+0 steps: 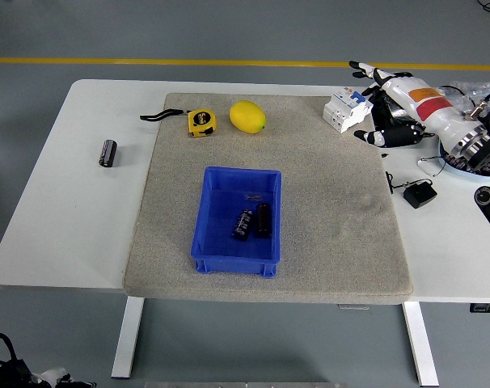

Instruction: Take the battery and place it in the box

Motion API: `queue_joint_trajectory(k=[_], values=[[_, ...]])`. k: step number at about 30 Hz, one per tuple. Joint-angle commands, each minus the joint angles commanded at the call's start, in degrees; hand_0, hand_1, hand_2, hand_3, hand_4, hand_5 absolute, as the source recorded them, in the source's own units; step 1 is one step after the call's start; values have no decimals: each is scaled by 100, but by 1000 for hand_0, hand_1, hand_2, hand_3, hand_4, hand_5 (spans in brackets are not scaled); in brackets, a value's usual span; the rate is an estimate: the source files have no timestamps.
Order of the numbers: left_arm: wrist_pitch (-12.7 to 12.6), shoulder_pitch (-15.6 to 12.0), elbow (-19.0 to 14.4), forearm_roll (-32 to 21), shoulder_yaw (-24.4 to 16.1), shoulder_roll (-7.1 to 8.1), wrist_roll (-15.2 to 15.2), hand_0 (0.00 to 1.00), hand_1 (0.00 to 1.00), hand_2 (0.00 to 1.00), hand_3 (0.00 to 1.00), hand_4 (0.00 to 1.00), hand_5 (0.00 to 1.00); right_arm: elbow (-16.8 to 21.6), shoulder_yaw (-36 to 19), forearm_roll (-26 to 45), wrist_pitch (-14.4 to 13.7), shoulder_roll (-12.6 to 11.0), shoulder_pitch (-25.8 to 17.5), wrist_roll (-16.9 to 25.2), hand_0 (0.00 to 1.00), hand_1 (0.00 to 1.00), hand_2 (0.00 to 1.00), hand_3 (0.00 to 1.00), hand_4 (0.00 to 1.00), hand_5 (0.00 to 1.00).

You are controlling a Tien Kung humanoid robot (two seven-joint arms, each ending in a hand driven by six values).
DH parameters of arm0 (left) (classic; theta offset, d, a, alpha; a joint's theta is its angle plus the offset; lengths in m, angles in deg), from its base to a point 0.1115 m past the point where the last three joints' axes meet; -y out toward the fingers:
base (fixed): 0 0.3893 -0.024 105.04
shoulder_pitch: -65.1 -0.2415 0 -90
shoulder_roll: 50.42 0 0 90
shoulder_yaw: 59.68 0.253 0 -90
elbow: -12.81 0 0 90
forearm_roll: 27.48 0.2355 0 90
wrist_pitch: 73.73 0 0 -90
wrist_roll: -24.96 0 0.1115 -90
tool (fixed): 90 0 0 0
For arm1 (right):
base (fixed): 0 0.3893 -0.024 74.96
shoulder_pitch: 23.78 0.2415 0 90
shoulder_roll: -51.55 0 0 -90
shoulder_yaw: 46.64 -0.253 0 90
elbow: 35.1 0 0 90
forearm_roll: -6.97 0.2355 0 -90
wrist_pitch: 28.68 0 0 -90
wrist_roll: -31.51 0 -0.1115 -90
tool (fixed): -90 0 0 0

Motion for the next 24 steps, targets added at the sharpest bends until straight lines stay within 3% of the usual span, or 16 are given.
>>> queue_joint_trajectory(k=[1,8,12,14,18,19,22,24], values=[[-3,2,3,10,-1,-2,-4,626,554,594,712,723,692,74,-210,44,24,-20,-130,-18,601,609,847,998,837,136],[-37,-43,36,184,-149,-29,-6,625,556,596,712,722,693,709,-1594,694,133,-285,-1113,-130,583,580,807,998,827,136],[-7,-55,41,264,-182,-37,-23,625,556,596,712,722,693,1114,-1832,1492,98,-420,-1704,-280,583,580,807,998,827,136],[-14,-57,53,302,-224,-33,-25,624,554,597,711,720,690,1388,-1870,1952,72,-446,-2067,-375,554,537,766,949,806,130],[-69,-44,74,309,-280,-41,-9,624,554,597,711,720,690,1907,-1977,2895,87,-252,-2782,-532,554,537,766,949,806,130],[-85,-39,77,293,-275,-43,-5,619,547,588,711,718,689,2025,-2002,3118,76,-182,-2946,-578,527,493,705,925,837,197],[-109,-34,79,306,-289,-55,-23,619,547,588,711,718,689,2246,-2026,3822,0,-20,-3308,-694,527,493,705,925,837,197],[-125,-34,81,275,-262,-77,-48,619,547,588,711,718,689,2364,-2091,3902,-9,92,-3517,-694,527,493,705,925,837,197]])
